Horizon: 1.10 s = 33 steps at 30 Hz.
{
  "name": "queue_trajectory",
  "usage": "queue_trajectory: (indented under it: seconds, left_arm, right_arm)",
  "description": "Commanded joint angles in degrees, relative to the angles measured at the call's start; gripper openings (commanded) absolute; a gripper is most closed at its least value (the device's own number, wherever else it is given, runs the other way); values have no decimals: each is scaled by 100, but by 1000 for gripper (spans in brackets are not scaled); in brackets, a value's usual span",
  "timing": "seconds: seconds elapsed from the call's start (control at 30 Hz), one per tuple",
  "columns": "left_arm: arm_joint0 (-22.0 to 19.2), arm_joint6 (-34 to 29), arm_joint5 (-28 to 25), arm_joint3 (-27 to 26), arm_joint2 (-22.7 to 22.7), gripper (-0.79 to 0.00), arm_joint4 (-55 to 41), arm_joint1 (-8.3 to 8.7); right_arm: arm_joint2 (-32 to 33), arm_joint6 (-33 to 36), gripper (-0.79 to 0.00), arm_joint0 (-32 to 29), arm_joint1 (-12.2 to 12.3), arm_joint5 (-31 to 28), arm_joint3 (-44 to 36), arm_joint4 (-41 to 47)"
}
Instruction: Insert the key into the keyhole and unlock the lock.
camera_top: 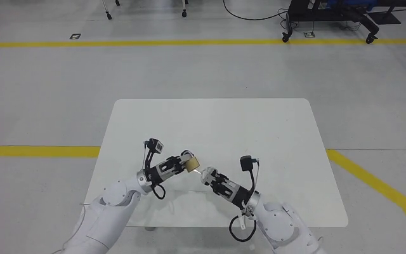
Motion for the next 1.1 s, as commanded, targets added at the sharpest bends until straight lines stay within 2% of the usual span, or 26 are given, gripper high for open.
queue_trajectory:
  seconds: [0.0,0.4,0.5,0.83,0.9,0.97,1.07]
  left_arm:
    - [26,19,16,-36,-16,-785,9,-1]
    - [154,223,82,-130,-143,-785,-98,-21]
    - [165,161,133,-129,-199,-785,-269,-18]
    - [165,161,133,-129,-199,-785,-269,-18]
    - [210,395,428,-103,-171,-785,-215,-25]
    - [226,660,900,-212,-110,-785,-318,-52]
    - [219,1118,1659,-312,-73,-785,-494,-85]
  right_arm:
    - [2,1,-785,14,-3,9,19,32]
    - [18,3,-785,41,-14,-23,53,162]
    - [-3,400,-785,33,-2,-246,62,579]
    - [-3,400,-785,33,-2,-246,62,579]
    - [25,317,-785,35,-2,-212,64,533]
    - [-31,-370,-785,-80,-36,-35,-88,42]
    - [-154,-444,-785,-171,-55,-298,-136,129]
